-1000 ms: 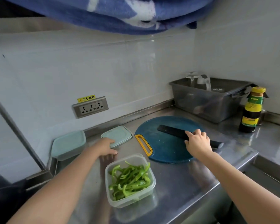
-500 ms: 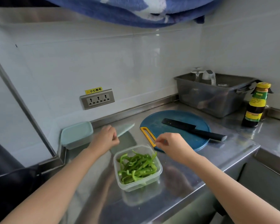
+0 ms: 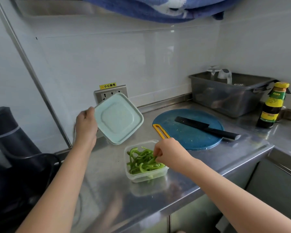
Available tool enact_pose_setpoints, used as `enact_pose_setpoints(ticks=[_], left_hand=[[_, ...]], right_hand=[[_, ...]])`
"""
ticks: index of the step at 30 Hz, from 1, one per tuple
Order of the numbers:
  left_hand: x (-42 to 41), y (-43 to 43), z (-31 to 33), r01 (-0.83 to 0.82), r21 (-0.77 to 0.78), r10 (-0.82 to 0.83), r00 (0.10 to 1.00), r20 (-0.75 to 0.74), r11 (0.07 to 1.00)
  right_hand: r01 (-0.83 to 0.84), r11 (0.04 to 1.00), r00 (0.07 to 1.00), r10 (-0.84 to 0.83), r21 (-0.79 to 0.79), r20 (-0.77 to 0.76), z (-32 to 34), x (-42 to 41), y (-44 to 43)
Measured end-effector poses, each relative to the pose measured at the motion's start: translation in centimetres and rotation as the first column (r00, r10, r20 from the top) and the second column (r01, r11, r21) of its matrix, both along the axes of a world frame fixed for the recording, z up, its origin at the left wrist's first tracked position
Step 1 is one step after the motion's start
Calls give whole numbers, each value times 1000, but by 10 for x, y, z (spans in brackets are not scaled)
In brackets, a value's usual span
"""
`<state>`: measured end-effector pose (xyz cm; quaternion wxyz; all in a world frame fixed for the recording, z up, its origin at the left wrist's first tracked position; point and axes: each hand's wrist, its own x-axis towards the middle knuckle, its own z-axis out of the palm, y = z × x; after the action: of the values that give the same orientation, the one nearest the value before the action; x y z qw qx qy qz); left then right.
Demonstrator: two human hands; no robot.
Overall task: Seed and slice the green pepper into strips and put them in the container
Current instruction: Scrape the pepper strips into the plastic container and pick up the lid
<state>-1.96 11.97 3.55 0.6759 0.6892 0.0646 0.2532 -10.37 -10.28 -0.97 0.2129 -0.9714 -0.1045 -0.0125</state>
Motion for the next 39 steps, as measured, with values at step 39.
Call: enact_pose_setpoints(ticks=[39], left_hand=[[-16, -22, -59, 206, -447, -358, 888, -288, 871]], right_hand=[[75, 978, 995, -88, 194, 55, -6, 8, -26]])
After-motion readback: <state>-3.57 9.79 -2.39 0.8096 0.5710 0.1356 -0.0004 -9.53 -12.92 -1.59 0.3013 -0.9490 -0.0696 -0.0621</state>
